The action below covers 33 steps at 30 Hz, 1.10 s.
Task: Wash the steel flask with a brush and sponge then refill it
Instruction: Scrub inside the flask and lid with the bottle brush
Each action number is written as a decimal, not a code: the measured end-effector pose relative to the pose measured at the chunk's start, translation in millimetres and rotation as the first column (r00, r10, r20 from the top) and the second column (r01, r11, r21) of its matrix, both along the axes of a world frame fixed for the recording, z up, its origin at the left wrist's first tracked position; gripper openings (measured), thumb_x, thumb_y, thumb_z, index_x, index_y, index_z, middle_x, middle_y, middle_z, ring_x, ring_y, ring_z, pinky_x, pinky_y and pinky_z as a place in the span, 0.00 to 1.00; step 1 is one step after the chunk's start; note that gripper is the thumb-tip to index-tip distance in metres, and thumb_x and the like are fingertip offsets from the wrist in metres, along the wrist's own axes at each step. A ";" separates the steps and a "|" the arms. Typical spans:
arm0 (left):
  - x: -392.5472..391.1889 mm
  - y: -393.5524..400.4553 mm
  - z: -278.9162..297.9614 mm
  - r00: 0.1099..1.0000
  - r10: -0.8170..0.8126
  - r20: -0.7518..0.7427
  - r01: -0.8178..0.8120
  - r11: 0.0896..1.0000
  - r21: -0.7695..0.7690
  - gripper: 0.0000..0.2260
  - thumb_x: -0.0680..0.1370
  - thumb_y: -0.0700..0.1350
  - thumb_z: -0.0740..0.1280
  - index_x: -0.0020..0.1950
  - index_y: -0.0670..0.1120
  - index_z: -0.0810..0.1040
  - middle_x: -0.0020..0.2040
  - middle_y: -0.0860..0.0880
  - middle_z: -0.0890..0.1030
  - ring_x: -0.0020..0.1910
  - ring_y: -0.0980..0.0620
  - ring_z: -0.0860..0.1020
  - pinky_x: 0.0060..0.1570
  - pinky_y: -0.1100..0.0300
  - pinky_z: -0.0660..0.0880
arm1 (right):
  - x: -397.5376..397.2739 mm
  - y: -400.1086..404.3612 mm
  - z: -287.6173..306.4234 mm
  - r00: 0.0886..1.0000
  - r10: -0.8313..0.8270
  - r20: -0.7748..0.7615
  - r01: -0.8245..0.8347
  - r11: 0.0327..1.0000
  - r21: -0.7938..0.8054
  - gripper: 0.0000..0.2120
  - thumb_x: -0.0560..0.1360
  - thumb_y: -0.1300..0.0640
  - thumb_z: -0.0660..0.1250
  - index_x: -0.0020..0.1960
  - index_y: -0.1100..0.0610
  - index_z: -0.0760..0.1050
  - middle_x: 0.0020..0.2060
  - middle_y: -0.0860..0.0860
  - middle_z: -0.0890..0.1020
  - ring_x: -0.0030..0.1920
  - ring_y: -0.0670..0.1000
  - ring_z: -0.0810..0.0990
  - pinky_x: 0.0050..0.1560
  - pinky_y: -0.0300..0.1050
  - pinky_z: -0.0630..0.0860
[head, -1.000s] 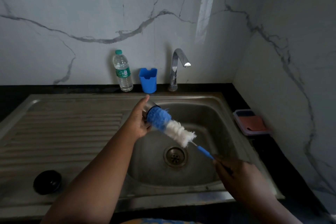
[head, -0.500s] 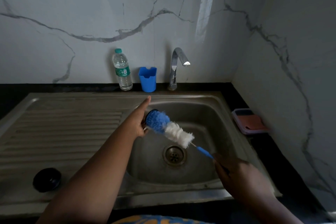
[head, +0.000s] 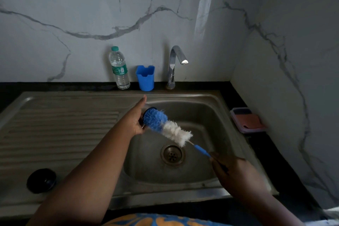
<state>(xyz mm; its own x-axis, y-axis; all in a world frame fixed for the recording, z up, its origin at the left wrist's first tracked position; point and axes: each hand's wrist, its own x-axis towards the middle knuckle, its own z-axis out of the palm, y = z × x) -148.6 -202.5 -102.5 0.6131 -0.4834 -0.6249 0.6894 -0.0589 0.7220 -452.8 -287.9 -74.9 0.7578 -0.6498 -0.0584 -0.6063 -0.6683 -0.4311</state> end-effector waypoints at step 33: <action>37.7 53.9 -20.3 0.855 0.488 0.178 -0.442 0.864 -0.241 0.07 0.73 0.44 0.73 0.45 0.46 0.77 0.40 0.48 0.79 0.38 0.52 0.78 0.32 0.64 0.76 | 14.0 -10.8 25.2 0.954 -0.298 -0.033 0.174 0.464 0.869 0.11 0.77 0.53 0.64 0.50 0.59 0.80 0.28 0.53 0.72 0.21 0.47 0.61 0.21 0.35 0.54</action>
<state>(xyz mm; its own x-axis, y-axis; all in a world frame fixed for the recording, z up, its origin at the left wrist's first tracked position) -110.9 -148.7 -122.9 0.9076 -0.1979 -0.3704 0.4192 0.3768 0.8260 -438.8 -298.7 -49.7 0.6239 -0.4782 -0.6181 -0.5901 0.2303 -0.7738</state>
